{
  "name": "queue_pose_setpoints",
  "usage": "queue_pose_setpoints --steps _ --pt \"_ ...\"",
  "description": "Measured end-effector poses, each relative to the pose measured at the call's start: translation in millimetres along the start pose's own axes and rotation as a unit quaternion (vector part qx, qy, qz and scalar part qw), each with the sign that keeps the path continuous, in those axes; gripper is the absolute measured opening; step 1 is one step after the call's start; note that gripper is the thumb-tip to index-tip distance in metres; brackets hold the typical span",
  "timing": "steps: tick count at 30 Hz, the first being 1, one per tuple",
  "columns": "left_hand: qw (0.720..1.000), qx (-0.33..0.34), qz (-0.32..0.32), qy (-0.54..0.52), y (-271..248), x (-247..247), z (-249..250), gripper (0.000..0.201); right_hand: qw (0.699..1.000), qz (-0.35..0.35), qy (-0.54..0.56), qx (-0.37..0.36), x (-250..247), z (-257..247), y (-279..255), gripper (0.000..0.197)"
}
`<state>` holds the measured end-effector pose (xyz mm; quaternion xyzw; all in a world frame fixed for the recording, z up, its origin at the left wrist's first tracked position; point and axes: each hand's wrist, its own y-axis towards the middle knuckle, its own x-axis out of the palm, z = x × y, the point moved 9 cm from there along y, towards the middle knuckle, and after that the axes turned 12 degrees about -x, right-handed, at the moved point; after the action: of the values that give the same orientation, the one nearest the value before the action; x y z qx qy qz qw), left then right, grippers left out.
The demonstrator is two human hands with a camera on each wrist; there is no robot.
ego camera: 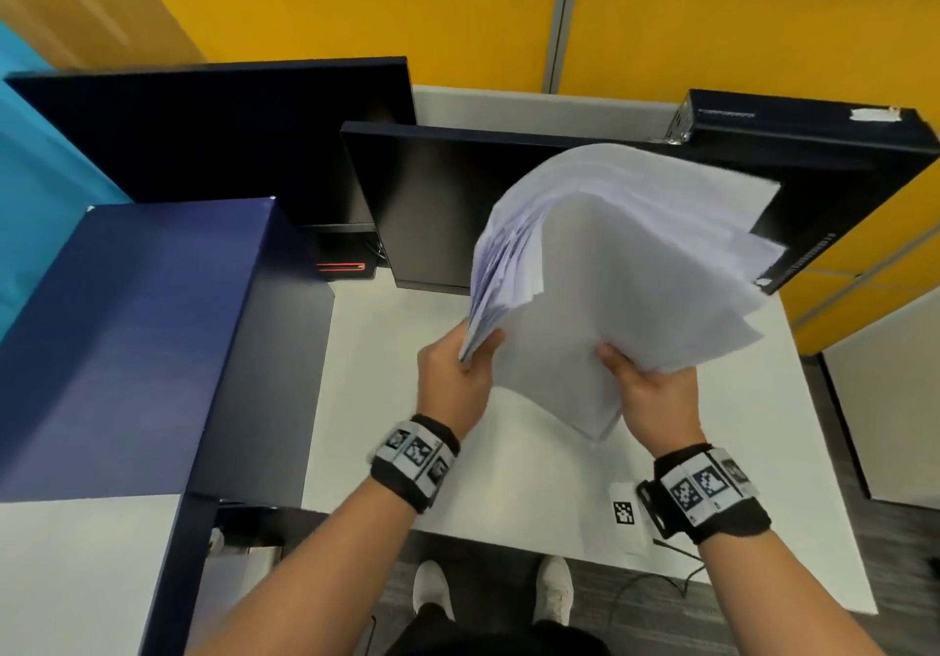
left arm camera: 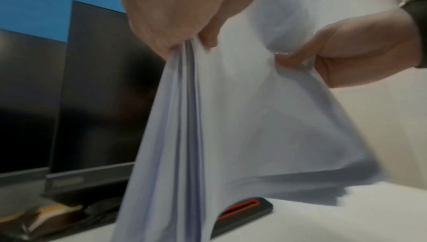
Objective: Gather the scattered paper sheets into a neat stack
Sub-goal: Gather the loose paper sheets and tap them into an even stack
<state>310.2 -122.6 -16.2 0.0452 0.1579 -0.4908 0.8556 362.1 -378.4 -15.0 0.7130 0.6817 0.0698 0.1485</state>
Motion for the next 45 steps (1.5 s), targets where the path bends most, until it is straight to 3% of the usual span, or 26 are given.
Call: queue_pose_setpoints --steps 4,8,12,15,17,22,26,28,34,37,39,43,45 --pt "0.997 -0.046 -0.025 -0.056 2.2 7.0 -13.8 0.033 0.999 0.043 0.02 -0.005 -1.6 2.3 -4.0 0.04" --pt "0.994 -0.066 -0.07 -0.043 9.7 7.3 -25.0 0.011 1.0 0.0 -0.007 0.002 -5.7 14.7 -3.6 0.037" --pt "0.984 -0.143 -0.099 -0.045 15.8 14.6 -64.2 0.042 0.995 -0.051 -0.012 0.087 -4.9 56.3 -18.1 0.031" --pt "0.98 -0.165 -0.104 -0.035 12.8 20.9 -70.5 0.025 0.994 -0.025 -0.004 0.11 -5.9 65.6 -22.1 0.02" --pt "0.983 -0.154 -0.091 -0.049 11.6 18.6 -58.8 0.016 0.994 0.008 0.002 0.106 -7.0 55.9 -19.9 0.023" --pt "0.987 -0.094 -0.08 -0.1 10.3 7.6 -35.2 0.032 0.999 0.024 0.015 0.023 -15.6 23.0 -11.6 0.034" --pt "0.991 -0.077 -0.085 -0.067 13.2 5.9 -42.0 0.042 0.997 -0.037 -0.01 0.069 -17.9 48.7 -14.2 0.041" --pt "0.992 -0.079 -0.089 -0.051 17.6 9.2 -42.0 0.045 0.995 -0.047 -0.017 0.087 -16.1 52.5 -12.2 0.035" --pt "0.994 -0.067 -0.055 -0.072 21.0 1.3 -22.9 0.035 0.999 0.028 -0.014 0.036 -21.6 25.8 -2.8 0.023" --pt "0.992 -0.108 -0.037 -0.059 18.3 5.0 -38.3 0.029 0.996 -0.009 -0.044 0.074 -12.4 40.8 -7.5 0.027" --pt "0.99 -0.127 -0.02 -0.062 14.4 6.3 -44.1 0.036 0.992 -0.032 -0.042 0.111 -7.9 51.2 -12.0 0.027" --pt "0.99 -0.067 0.008 -0.122 3.4 -1.4 -6.8 0.068 0.996 0.013 0.03 0.088 -9.2 24.8 -7.2 0.041" --pt "0.983 -0.063 0.041 -0.17 -3.9 -7.4 11.2 0.061 0.995 0.05 0.065 0.062 -10.5 4.8 -2.9 0.038"
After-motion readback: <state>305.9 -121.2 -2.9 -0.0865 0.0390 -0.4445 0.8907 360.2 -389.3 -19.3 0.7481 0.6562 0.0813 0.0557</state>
